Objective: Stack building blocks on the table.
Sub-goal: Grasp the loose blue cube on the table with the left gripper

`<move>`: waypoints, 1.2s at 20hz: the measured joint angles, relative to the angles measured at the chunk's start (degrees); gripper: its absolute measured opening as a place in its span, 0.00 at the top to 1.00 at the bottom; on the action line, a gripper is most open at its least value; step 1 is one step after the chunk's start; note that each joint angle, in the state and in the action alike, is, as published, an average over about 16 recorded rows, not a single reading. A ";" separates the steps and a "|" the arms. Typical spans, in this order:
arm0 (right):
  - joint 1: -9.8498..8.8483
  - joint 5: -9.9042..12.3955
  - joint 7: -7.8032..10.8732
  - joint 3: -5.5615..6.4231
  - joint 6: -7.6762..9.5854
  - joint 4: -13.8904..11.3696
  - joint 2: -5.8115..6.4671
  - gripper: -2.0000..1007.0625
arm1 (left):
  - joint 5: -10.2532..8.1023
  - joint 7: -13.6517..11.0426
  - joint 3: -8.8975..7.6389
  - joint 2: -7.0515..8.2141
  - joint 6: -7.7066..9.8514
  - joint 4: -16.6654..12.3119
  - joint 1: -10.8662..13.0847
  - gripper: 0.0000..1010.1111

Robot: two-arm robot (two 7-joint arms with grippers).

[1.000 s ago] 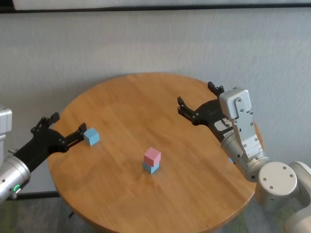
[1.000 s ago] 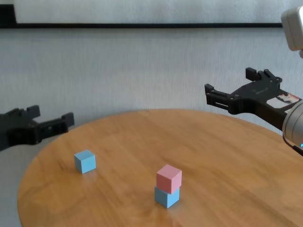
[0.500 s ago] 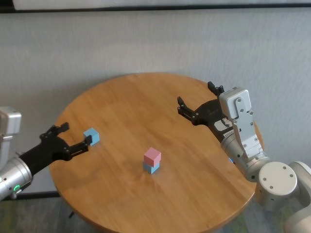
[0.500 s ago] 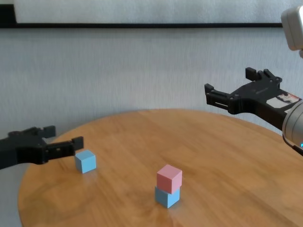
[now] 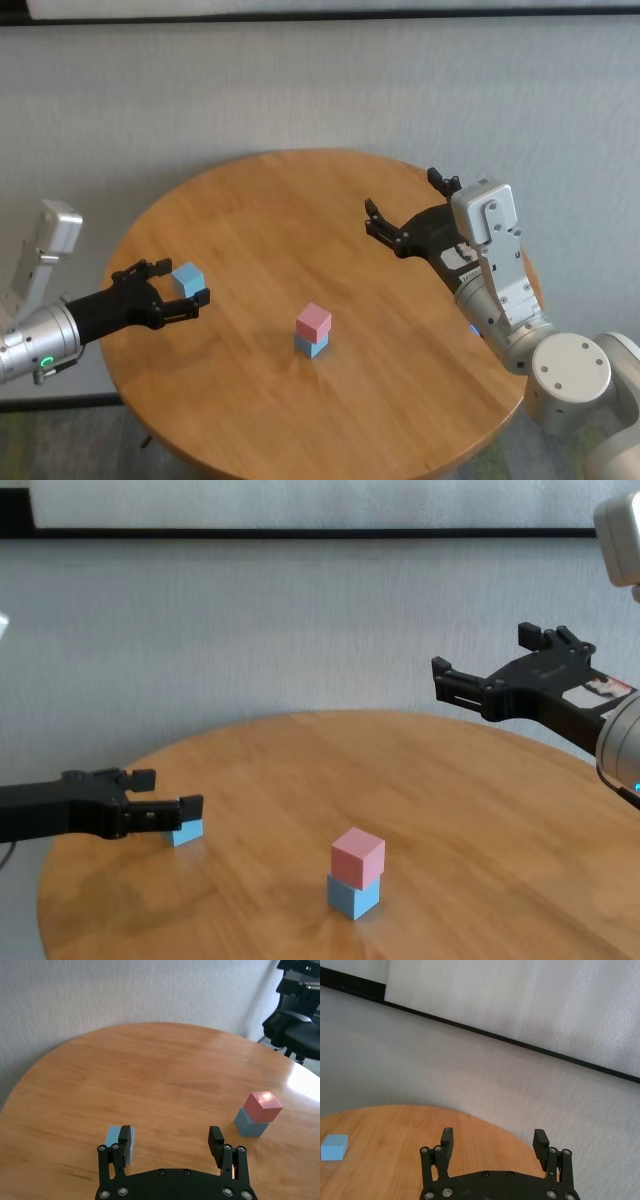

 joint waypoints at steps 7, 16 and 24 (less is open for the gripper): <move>0.00 0.00 0.00 -0.01 0.00 0.00 0.01 0.00 | 2.61 -1.90 3.20 -0.78 -0.65 8.08 -6.08 0.01; 0.00 0.00 0.00 -0.01 -0.01 0.00 0.02 0.00 | 5.03 -3.22 4.36 -2.82 -3.70 16.85 -11.20 0.01; 0.00 0.00 0.00 -0.01 -0.01 0.00 0.02 0.00 | 6.02 -5.45 4.01 -5.40 -7.18 25.45 -15.43 0.01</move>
